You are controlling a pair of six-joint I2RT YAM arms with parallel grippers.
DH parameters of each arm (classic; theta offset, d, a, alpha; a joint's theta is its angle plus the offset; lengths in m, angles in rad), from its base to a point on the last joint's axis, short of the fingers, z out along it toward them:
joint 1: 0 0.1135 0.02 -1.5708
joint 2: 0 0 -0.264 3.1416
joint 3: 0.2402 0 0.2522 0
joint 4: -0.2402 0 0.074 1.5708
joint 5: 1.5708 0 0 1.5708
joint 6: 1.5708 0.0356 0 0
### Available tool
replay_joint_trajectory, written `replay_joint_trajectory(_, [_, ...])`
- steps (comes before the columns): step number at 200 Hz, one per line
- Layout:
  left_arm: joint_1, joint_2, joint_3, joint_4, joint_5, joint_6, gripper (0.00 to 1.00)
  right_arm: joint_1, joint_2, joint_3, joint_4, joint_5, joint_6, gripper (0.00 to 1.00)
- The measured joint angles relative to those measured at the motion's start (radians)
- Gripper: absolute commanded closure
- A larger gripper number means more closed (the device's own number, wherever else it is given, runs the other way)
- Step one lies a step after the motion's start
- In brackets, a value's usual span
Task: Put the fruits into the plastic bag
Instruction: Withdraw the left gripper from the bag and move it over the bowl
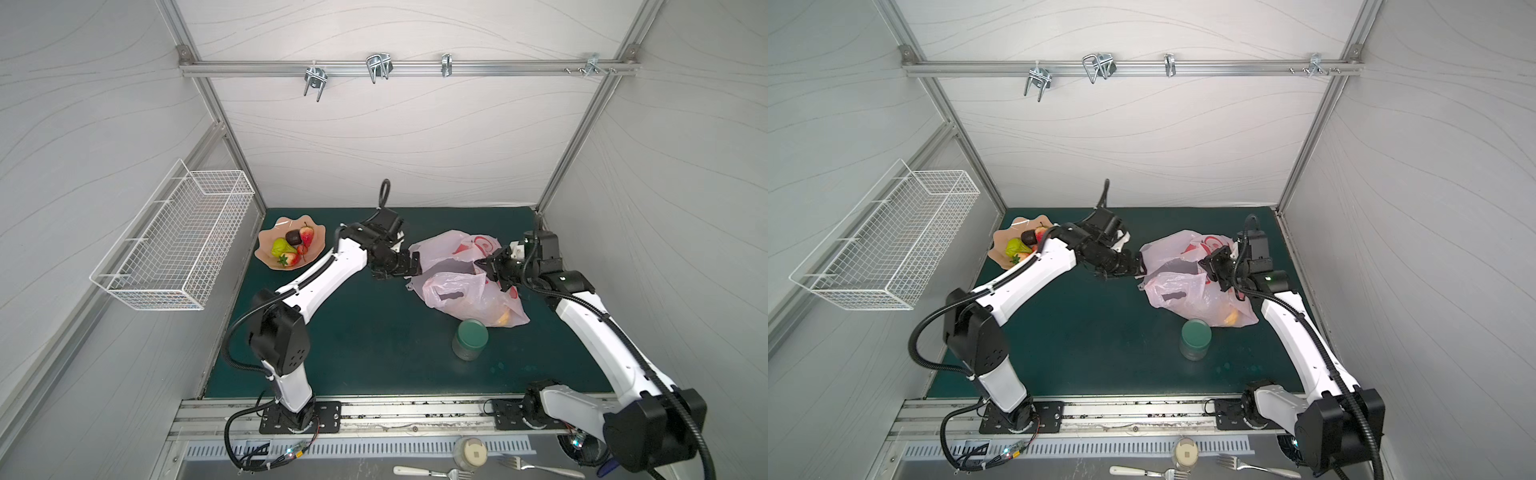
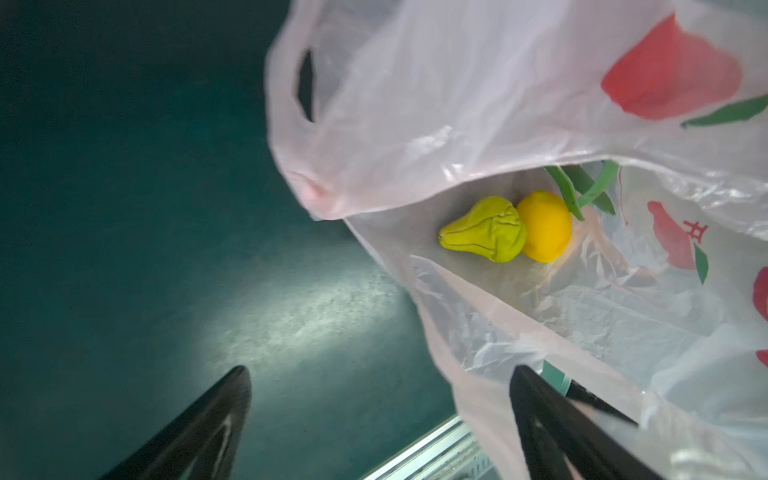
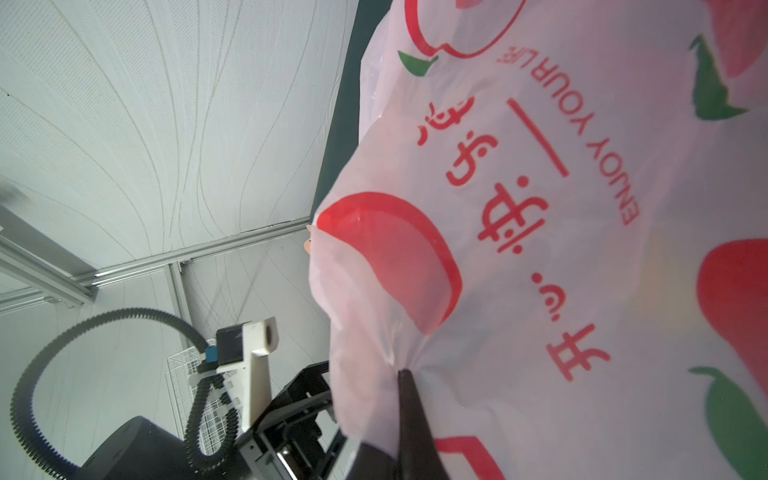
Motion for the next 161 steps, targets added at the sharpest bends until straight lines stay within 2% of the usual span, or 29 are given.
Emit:
replay_joint_trajectory(32, [0.14,-0.084,-0.007,-0.056,-0.084,0.059,0.01,-0.002,0.001,0.0,0.002,0.0,0.0,1.0])
replay_joint_trajectory(85, [0.29,-0.083,-0.013,-0.124,-0.214,0.17,0.05,-0.002,0.002,0.0,0.018,-0.003,0.001,1.0])
replay_joint_trajectory(161, [0.447,0.082,0.087,-0.131,-0.347,0.266,0.15,-0.011,0.002,-0.039,0.044,-0.012,0.008,1.0])
